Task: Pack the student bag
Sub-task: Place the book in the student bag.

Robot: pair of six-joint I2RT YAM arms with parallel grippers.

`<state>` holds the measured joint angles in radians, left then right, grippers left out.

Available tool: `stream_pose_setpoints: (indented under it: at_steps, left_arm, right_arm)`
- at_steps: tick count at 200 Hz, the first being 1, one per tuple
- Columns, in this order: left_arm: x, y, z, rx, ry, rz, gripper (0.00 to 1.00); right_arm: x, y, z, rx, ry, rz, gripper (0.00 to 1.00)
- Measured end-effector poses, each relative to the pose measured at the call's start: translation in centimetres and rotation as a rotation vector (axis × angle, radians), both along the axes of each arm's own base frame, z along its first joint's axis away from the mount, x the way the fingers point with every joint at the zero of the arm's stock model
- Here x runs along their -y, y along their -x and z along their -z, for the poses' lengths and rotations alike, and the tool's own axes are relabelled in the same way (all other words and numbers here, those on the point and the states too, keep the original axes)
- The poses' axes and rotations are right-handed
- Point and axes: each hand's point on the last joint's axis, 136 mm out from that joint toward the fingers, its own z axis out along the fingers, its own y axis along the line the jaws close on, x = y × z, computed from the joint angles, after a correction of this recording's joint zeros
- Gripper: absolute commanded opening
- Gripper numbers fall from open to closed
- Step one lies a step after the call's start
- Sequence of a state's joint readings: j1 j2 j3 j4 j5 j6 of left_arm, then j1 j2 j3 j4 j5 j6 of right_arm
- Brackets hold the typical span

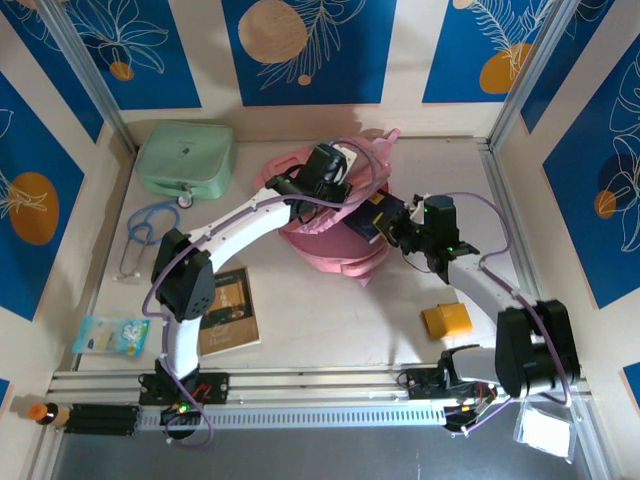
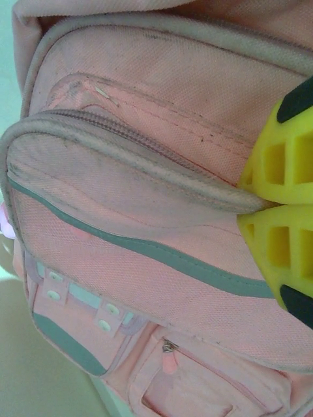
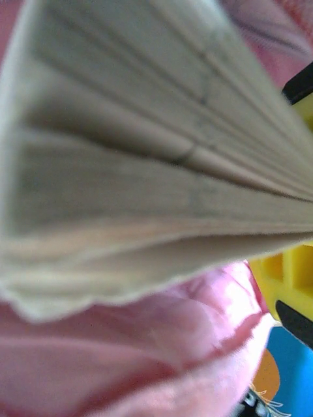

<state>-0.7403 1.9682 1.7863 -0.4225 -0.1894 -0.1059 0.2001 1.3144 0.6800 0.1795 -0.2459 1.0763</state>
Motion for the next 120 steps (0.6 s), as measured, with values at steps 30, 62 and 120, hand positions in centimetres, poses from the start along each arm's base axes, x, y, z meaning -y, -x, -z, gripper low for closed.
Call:
stream_pose_setpoints:
  at_steps: [30,62,120]
  left_arm:
    - [-0.2,-0.5,-0.5,-0.018,0.049,-0.008,0.0]
    - [-0.1,-0.4,-0.5,-0.034,0.071,-0.009,0.0]
    - [-0.2,-0.5,-0.5,-0.046,0.087,-0.021,0.0]
  right_arm:
    - [-0.5,-3.1,0.3,0.009,-0.024,0.033,0.0]
    - [-1.4,-6.0,1.9,-0.016,-0.023,0.068,0.0]
    - [-4.1,-10.3,3.8,-0.095,-0.039,0.06,0.34]
